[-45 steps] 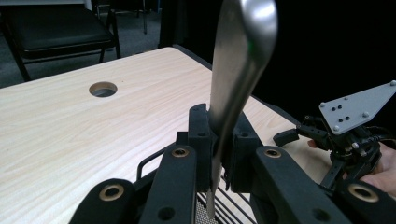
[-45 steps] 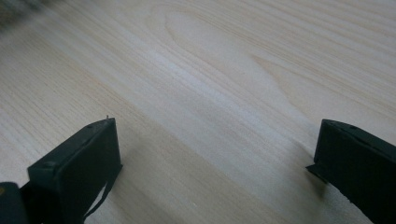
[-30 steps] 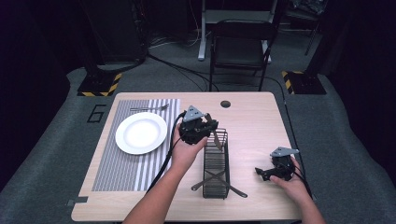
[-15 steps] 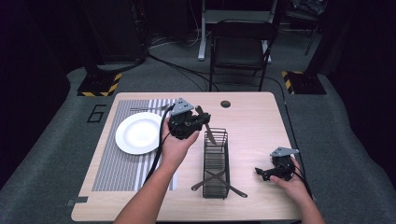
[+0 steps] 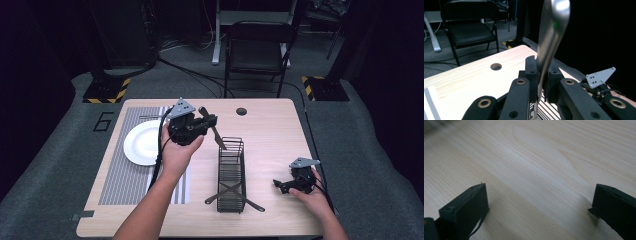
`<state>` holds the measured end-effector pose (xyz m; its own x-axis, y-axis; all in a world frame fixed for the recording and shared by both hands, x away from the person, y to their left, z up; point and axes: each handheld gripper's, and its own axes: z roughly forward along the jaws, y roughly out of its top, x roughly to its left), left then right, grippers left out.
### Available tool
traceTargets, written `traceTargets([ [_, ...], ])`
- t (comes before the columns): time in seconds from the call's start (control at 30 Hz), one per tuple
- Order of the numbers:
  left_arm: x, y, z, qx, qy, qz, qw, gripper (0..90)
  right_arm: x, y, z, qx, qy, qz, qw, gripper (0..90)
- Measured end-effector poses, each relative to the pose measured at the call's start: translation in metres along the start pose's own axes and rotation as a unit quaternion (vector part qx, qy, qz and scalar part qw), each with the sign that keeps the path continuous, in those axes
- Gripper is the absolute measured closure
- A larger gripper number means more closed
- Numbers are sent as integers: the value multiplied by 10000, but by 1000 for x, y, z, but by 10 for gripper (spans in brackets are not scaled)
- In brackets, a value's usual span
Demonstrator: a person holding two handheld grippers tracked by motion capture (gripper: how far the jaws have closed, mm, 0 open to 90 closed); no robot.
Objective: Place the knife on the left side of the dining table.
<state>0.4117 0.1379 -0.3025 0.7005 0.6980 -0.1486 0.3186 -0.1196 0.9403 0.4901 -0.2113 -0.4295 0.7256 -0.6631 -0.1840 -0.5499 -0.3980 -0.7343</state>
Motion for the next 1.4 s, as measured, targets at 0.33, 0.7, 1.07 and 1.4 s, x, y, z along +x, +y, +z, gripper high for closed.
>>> traceTargets([
  [0.33, 5, 6, -22, -113, 108, 49, 9999, 835, 0, 0, 0, 3, 17, 7, 10000, 0],
  [0.7, 24, -6, -45, -138, 322, -39, 9994, 834, 0, 0, 0, -1, -1, 2, 10000, 0],
  [1.07, 41, -38, -57, 62, 525, -212, 9984, 835, 0, 0, 0, -3, 37, -3, 10000, 0],
  [1.4, 52, -67, -67, 191, 699, -380, 9966, 835, 0, 0, 0, -2, 2, 3, 10000, 0],
])
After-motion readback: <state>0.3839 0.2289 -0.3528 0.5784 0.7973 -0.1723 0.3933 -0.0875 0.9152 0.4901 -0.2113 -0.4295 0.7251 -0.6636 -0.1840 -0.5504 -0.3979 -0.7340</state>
